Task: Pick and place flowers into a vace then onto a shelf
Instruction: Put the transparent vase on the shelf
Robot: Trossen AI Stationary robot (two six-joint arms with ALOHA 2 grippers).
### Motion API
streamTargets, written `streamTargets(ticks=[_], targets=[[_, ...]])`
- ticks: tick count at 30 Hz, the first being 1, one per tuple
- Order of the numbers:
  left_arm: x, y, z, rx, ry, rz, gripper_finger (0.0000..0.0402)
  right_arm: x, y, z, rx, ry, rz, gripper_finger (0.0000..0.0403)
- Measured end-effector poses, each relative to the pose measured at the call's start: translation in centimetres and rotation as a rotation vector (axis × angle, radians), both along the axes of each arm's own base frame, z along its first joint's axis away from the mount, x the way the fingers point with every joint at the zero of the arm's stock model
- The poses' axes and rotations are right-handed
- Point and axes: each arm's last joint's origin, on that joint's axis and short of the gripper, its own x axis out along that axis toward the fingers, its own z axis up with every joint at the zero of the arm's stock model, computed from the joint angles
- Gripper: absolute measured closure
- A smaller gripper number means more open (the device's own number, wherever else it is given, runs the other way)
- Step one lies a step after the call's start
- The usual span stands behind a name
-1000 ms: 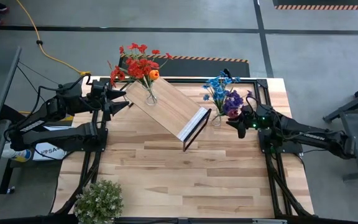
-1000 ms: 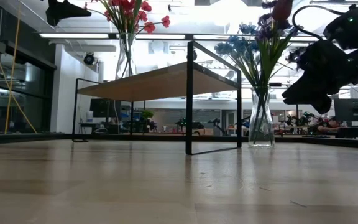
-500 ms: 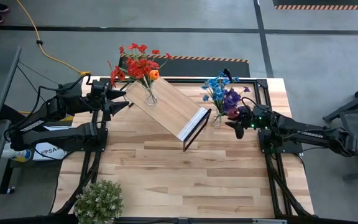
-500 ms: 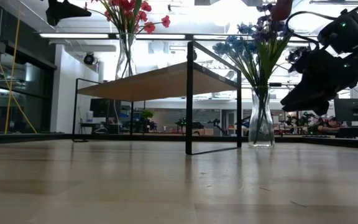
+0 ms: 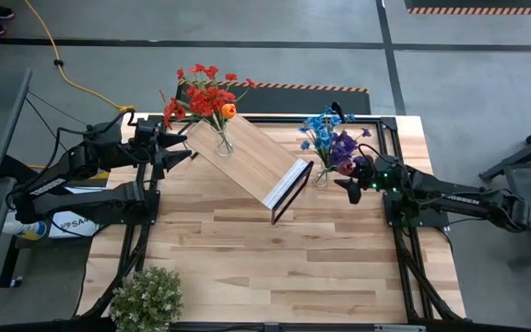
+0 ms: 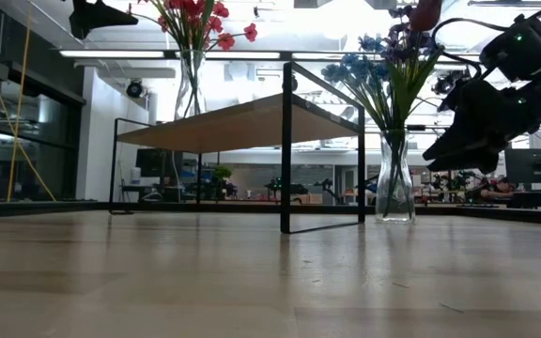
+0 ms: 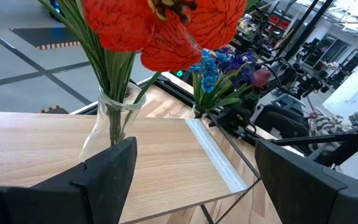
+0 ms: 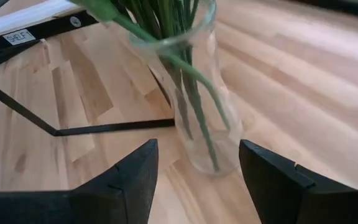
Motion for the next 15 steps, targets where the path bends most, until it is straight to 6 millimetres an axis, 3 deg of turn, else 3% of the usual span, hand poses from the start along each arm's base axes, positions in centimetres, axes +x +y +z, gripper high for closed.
streamTargets(ticks=[15], targets=[[0.0,0.0,0.0,0.004,0.002,-0.001,0.0043,-0.42,0.26,-0.82,0.14,0.055,-0.045,0.0187]])
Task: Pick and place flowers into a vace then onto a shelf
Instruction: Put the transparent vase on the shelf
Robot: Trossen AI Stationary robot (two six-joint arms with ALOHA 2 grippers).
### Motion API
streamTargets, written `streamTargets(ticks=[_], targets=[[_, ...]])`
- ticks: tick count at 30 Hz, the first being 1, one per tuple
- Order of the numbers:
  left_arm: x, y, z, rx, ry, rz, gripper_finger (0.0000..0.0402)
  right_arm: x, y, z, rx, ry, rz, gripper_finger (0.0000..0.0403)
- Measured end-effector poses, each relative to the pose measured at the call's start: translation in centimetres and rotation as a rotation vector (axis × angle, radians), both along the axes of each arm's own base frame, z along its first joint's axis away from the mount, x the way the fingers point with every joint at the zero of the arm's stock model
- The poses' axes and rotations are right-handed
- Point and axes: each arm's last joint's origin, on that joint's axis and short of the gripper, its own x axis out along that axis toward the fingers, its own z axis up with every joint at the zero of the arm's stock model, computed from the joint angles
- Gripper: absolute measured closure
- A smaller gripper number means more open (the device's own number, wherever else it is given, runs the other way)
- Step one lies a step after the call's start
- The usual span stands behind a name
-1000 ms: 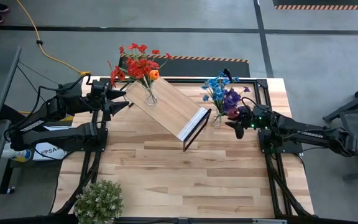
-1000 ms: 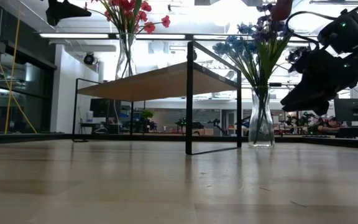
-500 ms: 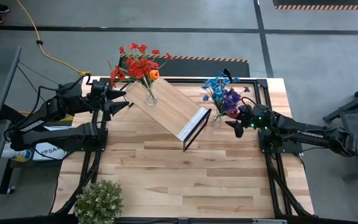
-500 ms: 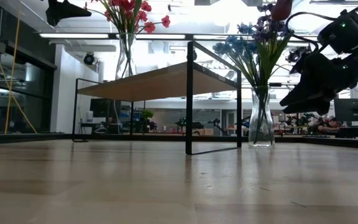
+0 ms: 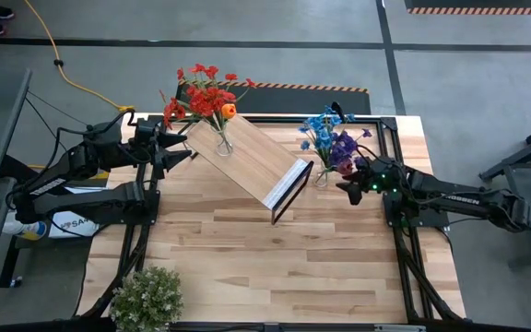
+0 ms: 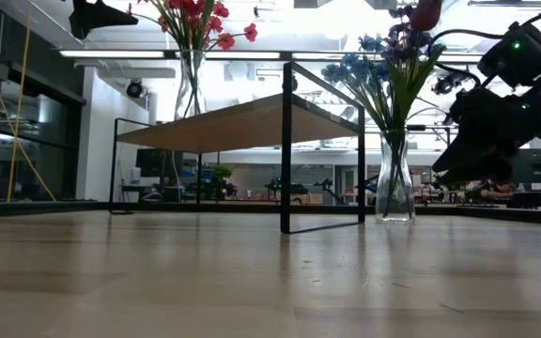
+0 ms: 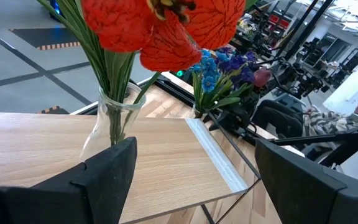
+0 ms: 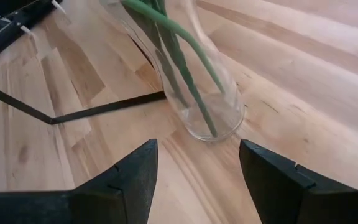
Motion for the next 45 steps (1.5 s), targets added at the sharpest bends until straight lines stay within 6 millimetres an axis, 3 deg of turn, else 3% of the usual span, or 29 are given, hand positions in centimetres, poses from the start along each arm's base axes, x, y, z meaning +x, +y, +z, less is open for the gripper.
streamTargets(ticks=[25,45], targets=[[0.0,0.0,-0.2,0.007,0.021,-0.002,0.0043,-0.1,5.0,-1.2,0.306,0.13,0.153,0.0187],[0.0,0.0,-0.2,0.012,0.022,-0.003,0.0043,0.8,4.6,0.3,-0.061,-0.078,-0.144,0.0187]])
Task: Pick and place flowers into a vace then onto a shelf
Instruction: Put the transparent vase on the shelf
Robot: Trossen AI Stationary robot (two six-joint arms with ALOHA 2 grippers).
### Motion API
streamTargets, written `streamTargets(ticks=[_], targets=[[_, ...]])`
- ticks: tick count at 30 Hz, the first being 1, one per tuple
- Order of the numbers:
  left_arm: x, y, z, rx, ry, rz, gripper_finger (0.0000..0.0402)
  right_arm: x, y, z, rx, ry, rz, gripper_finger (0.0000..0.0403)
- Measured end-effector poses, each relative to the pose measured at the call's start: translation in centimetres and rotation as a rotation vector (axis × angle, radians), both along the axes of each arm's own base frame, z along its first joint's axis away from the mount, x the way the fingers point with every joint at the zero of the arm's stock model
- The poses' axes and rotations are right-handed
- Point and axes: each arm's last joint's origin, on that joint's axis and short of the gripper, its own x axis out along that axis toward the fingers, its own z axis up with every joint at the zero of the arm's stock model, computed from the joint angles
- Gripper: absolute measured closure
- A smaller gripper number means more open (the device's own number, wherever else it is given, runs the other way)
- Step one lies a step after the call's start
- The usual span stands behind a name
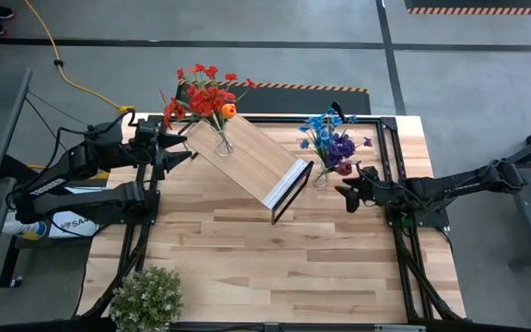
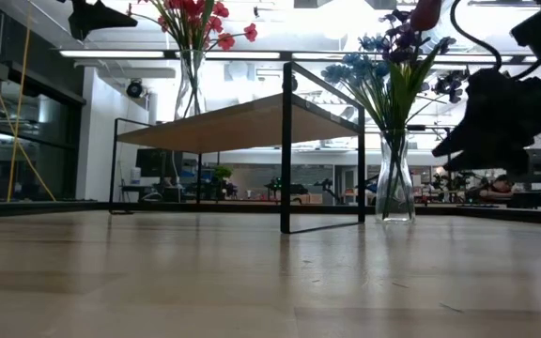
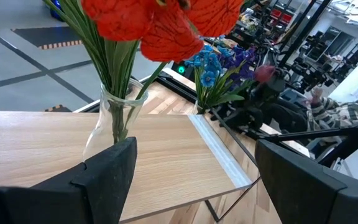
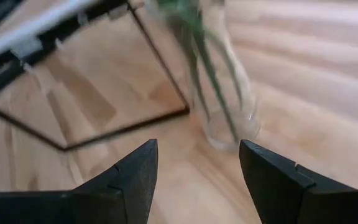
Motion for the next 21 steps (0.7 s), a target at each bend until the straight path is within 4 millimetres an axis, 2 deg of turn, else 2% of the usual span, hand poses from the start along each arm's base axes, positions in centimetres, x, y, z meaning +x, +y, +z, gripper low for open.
streamTargets(ticks=[7,21], targets=[[0.0,0.0,0.0,0.0,0.001,0.0,0.0043,0.4,-0.2,0.2,-0.049,-0.029,-0.061,0.0187],[0.0,0.0,0.0,0.006,0.003,-0.001,0.0043,2.7,0.0,-0.2,-0.146,-0.026,-0.063,0.0187]])
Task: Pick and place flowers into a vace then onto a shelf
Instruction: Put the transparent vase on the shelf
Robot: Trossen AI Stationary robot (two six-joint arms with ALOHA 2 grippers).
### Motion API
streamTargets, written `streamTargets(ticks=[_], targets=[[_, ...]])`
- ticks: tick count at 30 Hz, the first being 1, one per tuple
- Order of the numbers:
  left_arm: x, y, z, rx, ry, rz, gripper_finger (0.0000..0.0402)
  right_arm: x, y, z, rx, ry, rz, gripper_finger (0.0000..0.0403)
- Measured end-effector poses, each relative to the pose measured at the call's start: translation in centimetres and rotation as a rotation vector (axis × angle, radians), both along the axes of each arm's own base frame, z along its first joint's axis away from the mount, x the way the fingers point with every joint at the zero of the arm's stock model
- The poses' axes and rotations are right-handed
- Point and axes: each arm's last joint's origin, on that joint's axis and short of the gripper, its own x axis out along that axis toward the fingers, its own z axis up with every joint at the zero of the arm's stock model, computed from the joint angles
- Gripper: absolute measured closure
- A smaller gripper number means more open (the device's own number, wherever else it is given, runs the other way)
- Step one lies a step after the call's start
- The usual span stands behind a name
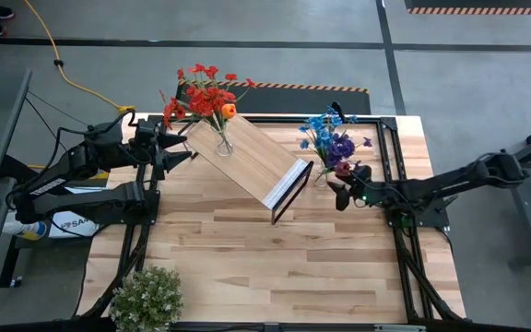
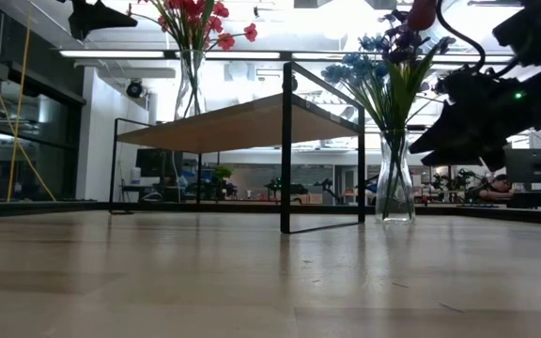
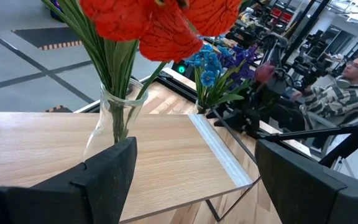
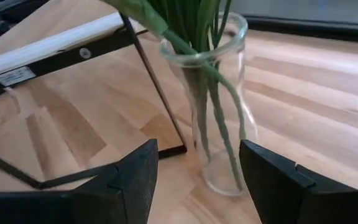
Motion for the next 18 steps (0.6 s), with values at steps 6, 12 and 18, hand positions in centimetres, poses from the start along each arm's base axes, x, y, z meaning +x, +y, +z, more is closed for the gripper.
streamTargets(ticks=[6,12,18], targets=[[0.0,0.0,0.0,0.0,0.0,0.0,0.0043,0.9,-0.4,-0.1,-0.045,-0.009,-0.015,0.0187],[0.0,0.0,0.0,0.0,0.0,-0.001,0.0043,1.4,-1.0,-0.5,-0.058,0.003,-0.042,0.0187],[0.0,0.0,0.0,0.0,0.0,0.0,0.0043,1.8,-1.5,-0.3,-0.085,-0.016,-0.021,0.0187]])
